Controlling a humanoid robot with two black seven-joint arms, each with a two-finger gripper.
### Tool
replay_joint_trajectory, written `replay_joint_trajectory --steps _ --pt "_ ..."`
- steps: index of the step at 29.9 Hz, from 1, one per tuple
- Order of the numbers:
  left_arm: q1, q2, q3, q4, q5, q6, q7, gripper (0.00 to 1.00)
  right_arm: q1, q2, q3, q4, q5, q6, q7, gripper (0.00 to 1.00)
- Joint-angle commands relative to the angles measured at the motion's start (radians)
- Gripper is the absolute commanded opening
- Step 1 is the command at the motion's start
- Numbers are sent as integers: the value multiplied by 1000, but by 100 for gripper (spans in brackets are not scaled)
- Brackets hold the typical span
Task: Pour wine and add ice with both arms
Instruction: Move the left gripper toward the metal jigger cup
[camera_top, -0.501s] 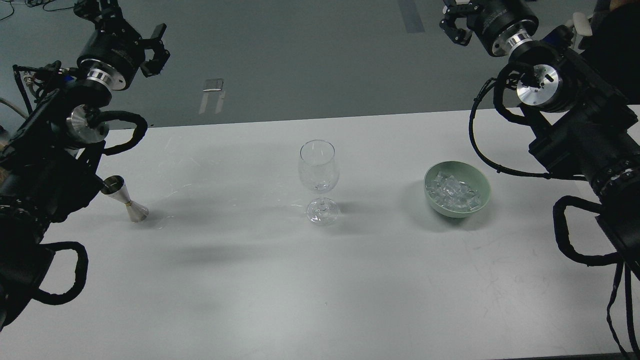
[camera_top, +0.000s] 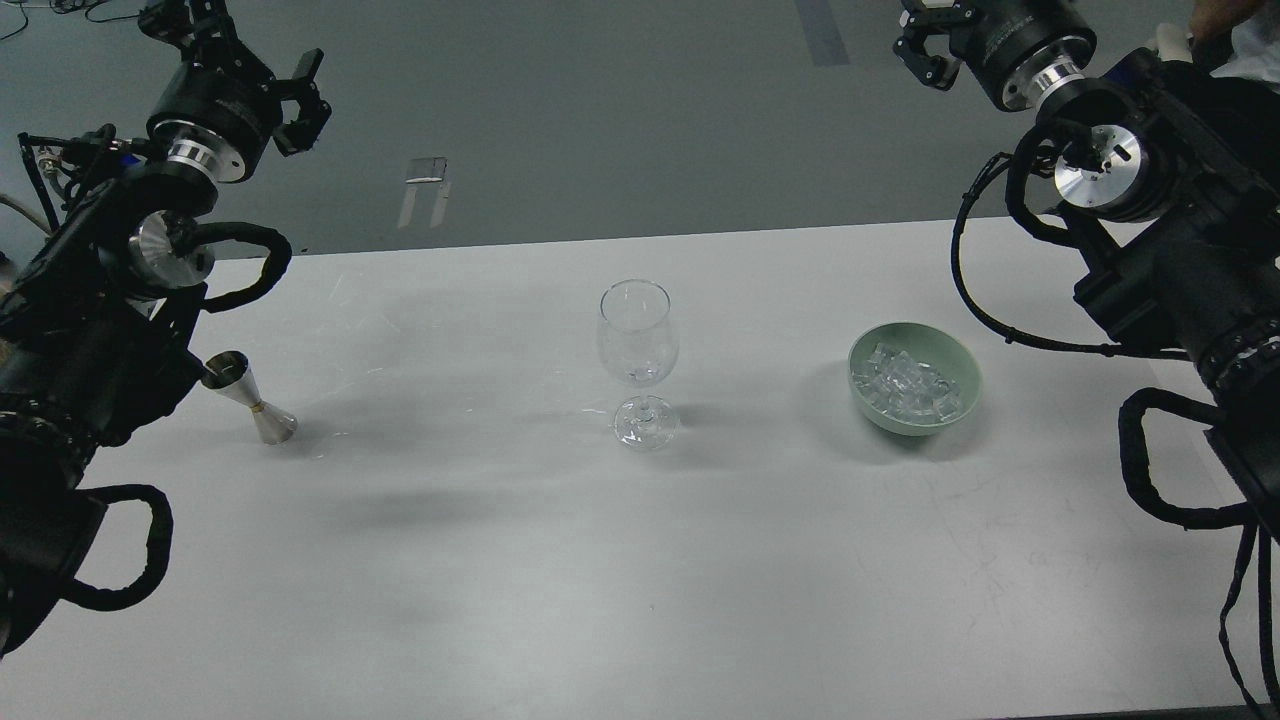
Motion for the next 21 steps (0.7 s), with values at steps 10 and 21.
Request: replay_joint_trajectory --steps 10,21 --pt "-9 -22 1 -4 0 5 -169 98 4 1 0 9 1 -7 6 100" --pt "-11 -15 -8 -28 -3 3 57 98 4 9 3 18 1 -4 4 100"
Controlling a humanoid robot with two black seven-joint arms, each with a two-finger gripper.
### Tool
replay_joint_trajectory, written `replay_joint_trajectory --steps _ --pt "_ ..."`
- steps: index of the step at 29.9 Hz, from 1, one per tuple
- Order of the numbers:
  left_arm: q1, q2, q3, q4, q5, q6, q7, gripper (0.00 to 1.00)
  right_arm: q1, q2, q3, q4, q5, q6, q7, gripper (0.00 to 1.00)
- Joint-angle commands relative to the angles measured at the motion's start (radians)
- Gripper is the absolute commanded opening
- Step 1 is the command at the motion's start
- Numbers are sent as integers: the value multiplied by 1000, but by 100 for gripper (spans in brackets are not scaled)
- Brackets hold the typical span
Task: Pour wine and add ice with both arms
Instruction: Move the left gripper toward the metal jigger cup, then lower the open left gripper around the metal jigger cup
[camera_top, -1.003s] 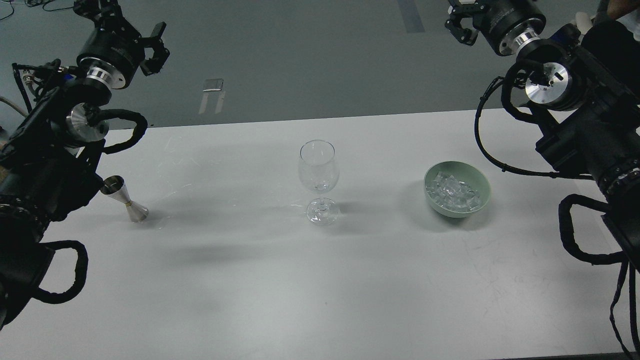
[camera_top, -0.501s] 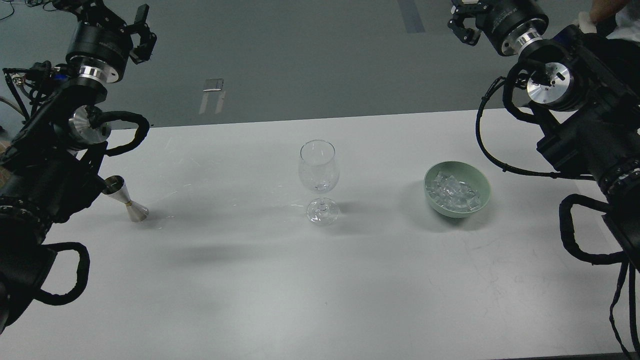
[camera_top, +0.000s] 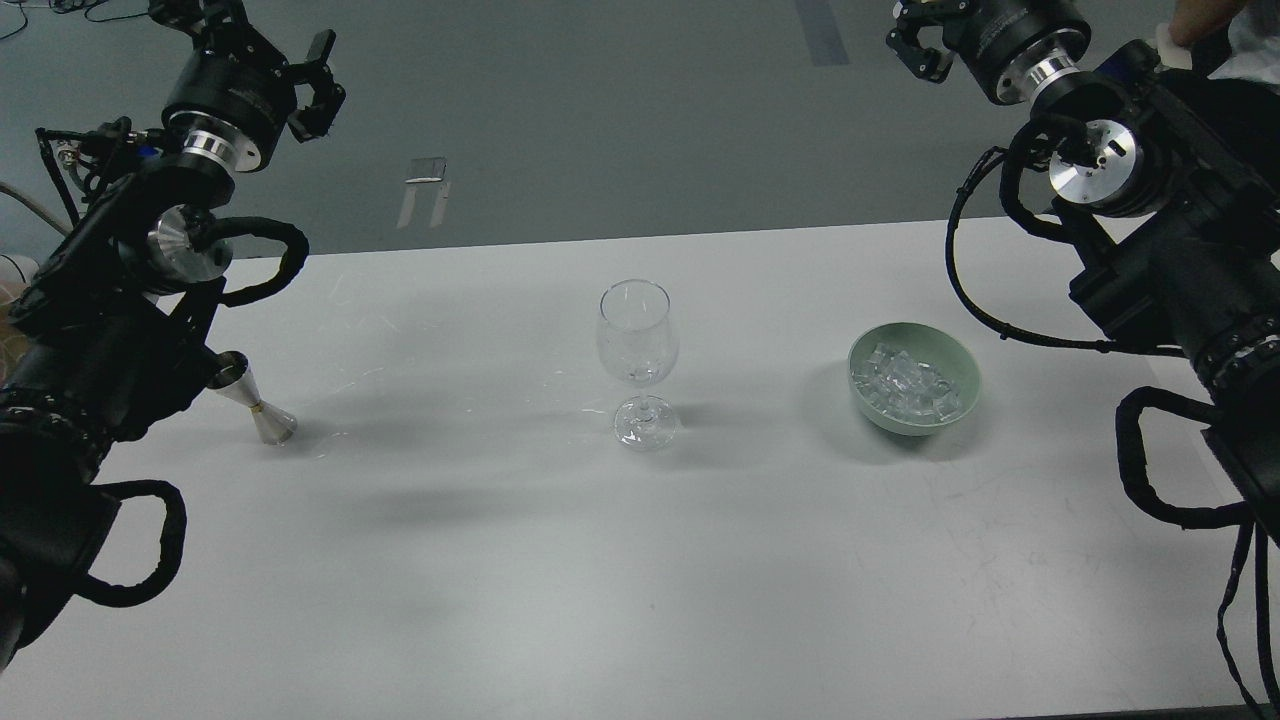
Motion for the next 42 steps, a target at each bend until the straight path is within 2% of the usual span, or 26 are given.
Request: replay_joint_trajectory --steps 1,10,16,18,24,28,29,32,35,40,42 --pt "-1 4 4 -22 -1 7 16 98 4 3 4 1 1 -3 0 100" --pt "5 9 6 -94 -1 11 16 98 4 -5 5 -1 0 -4 0 100" --pt "64 65 -2 -235 -3 31 20 98 1 -23 8 -6 1 -6 0 100" --pt "99 98 -2 -317 -4 44 23 98 0 -28 8 -7 1 -6 0 100" --pt "272 220 -4 -565 -18 54 27 98 -23 -43 8 -7 1 -4 0 100" --pt "395 340 -24 -774 -113 114 28 98 -33 -51 8 -9 0 -4 4 100" --pt "442 401 -40 -861 -156 125 30 98 -36 -57 8 -9 1 -4 4 100" --pt "583 527 -97 -1024 -204 122 30 98 -51 -63 10 -9 1 -4 6 100" --pt "721 572 -157 -1107 -216 117 28 98 -63 -70 10 -9 1 -4 7 100" --pt "1014 552 -318 -1133 -296 58 30 98 -77 -79 10 -9 1 -4 9 100" --pt "1059 532 -338 -1135 -314 48 28 98 -79 -80 10 -9 1 -4 7 100"
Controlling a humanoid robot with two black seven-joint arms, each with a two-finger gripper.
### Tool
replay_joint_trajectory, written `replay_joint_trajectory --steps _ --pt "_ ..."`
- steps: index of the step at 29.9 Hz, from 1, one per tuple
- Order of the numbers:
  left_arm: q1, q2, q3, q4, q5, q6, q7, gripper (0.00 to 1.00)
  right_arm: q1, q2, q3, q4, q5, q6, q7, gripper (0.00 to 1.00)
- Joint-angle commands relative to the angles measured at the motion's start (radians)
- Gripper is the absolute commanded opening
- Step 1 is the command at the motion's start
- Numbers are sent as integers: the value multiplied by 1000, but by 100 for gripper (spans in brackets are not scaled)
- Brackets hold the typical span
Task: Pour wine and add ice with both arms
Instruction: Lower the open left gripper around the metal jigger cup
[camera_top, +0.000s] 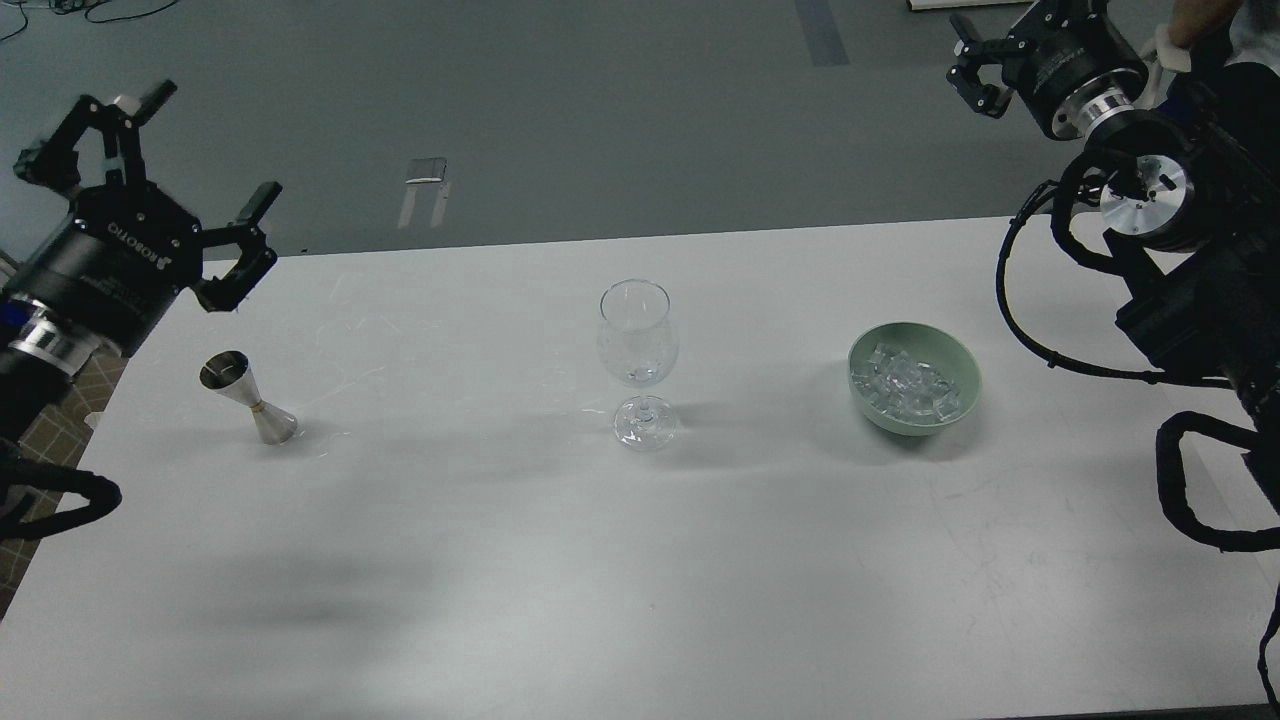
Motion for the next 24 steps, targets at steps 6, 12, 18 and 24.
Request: replay_joint_trajectory --steps 6,12,18,24 --pt "297 -203 -147 -21 -112 -11 -6 98 -5 0 -2 2 0 0 -1 100" --pt "371 -359 -176 -21 -208 -10 20 98 -5 3 -3 6 -1 -5 -3 100" --pt "369 -480 -175 -12 -264 55 53 94 -5 0 -5 5 -2 -8 -4 100" --pt "349 -571 -193 31 -239 98 34 93 -5 -3 -5 0 -2 -11 -4 100"
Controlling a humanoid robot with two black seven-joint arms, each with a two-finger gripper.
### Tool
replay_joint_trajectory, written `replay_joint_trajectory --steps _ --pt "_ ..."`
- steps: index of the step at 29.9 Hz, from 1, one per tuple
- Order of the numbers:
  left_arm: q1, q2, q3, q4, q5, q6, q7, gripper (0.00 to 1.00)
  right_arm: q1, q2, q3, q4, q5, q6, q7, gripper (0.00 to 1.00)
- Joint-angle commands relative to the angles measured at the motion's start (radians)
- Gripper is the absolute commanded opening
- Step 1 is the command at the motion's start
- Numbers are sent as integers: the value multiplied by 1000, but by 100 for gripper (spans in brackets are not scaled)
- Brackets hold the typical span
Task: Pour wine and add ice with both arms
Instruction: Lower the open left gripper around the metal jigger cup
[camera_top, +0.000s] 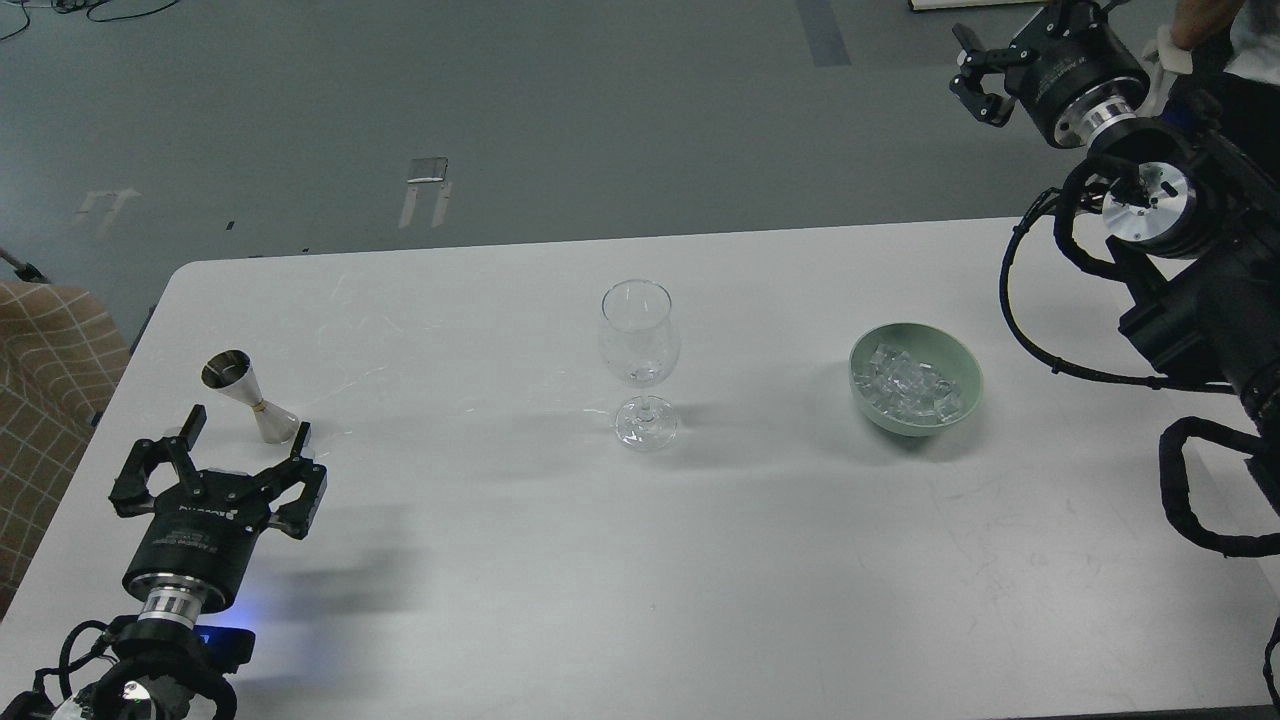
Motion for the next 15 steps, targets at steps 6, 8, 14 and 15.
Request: replay_joint_trajectory --steps 6,8,14,15 --pt "1 -40 -23 24 13 -149 82 95 -4 -1 2 3 0 1 2 100" --pt "3 -46 -23 24 13 -150 116 96 -7 -1 2 5 0 3 2 100" --pt "-5 -72 -26 37 8 -90 125 94 -16 -2 4 5 0 3 2 100" --pt "-5 -72 -26 37 8 -90 125 94 -16 -2 4 5 0 3 2 100"
